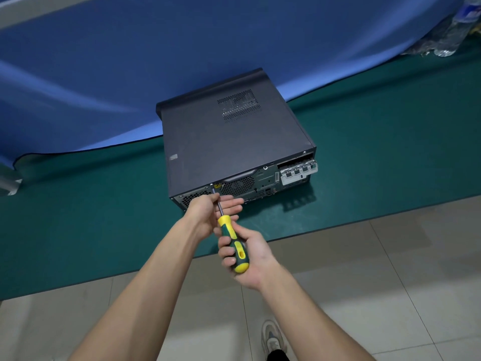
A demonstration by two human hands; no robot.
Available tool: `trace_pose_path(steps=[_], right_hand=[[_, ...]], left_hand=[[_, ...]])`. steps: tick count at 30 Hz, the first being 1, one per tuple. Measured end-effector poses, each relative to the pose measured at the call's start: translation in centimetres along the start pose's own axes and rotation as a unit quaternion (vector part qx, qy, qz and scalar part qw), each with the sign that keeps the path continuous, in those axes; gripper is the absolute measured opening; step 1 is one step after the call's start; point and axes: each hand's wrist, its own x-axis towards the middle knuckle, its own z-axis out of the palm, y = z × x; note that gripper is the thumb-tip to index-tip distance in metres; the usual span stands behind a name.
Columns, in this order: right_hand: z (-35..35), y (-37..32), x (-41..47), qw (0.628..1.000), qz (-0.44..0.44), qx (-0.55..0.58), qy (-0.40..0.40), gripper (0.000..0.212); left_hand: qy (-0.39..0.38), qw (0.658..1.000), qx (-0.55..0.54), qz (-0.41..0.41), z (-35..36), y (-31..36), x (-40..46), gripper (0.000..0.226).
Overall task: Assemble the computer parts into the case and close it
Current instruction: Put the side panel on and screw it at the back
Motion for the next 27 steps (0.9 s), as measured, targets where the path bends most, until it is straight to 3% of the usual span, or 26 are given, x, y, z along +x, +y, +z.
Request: trace_pose_path(steps=[3,6,7,8,9,11,12,14,16,20,21,24,25,27], right_hand=[[0.3,0.5,0.1,0.969,-0.069,-0.211,0.110,0.031],[-0.1,1.5,1.6,0.826,-0.195,-0.458,0.264,0.029],[-0.2,1.9,2.0,0.797,-0.216,-0.489,0.280,0.030],[-0.3,2.2,2.3,0.816,-0.221,-0.465,0.260,0.029],[-0.4,2.3,2.3,0.872,-0.202,-0.390,0.215,0.029],[-0.2,1.6,1.6,0.979,-0.080,-0.169,0.085,0.030],[-0.4,1.1,1.2,0.995,-0.030,-0.085,0.035,0.031],[-1.0,0.3,0.8,0.997,-0.009,-0.072,0.018,0.034],[-0.9,0.0,0.6,0.977,-0.052,-0.187,0.088,0.034],[-0.5,1.1,2.1,0.835,-0.223,-0.426,0.267,0.036],[-0.3,1.2,2.2,0.830,-0.225,-0.434,0.270,0.037],[0.7,0.5,1.4,0.962,-0.085,-0.217,0.142,0.041],[0.9,0.0,0.9,0.981,-0.046,-0.161,0.101,0.042],[0.6,-0.7,0.4,0.979,-0.044,-0.182,0.085,0.041]], left_hand=[[-0.001,1.000,0.016,-0.004,-0.1,0.2,0.0,0.036],[0.003,1.000,0.024,-0.004,0.0,-0.1,0.2,0.036],[0.003,1.000,0.028,-0.002,0.0,-0.1,0.3,0.036],[0.004,0.999,0.032,-0.002,-0.2,-0.1,0.3,0.036],[0.002,0.999,0.034,-0.002,-0.3,-0.1,0.2,0.036],[-0.006,0.999,0.034,-0.002,-0.4,0.1,0.2,0.035],[-0.010,0.999,0.034,-0.003,-0.5,0.3,0.2,0.035],[-0.011,0.999,0.045,-0.004,-0.3,0.4,0.2,0.034],[-0.007,0.998,0.056,-0.001,-0.1,0.3,0.2,0.034],[-0.002,0.999,0.054,0.003,-0.1,0.2,0.4,0.034],[-0.001,0.999,0.050,0.005,-0.2,0.2,0.5,0.034],[0.000,0.999,0.039,0.013,-0.5,0.4,0.6,0.031],[0.006,0.999,0.033,0.017,-0.5,0.3,0.8,0.030],[0.025,0.999,0.027,0.025,-0.3,0.0,0.9,0.029]])
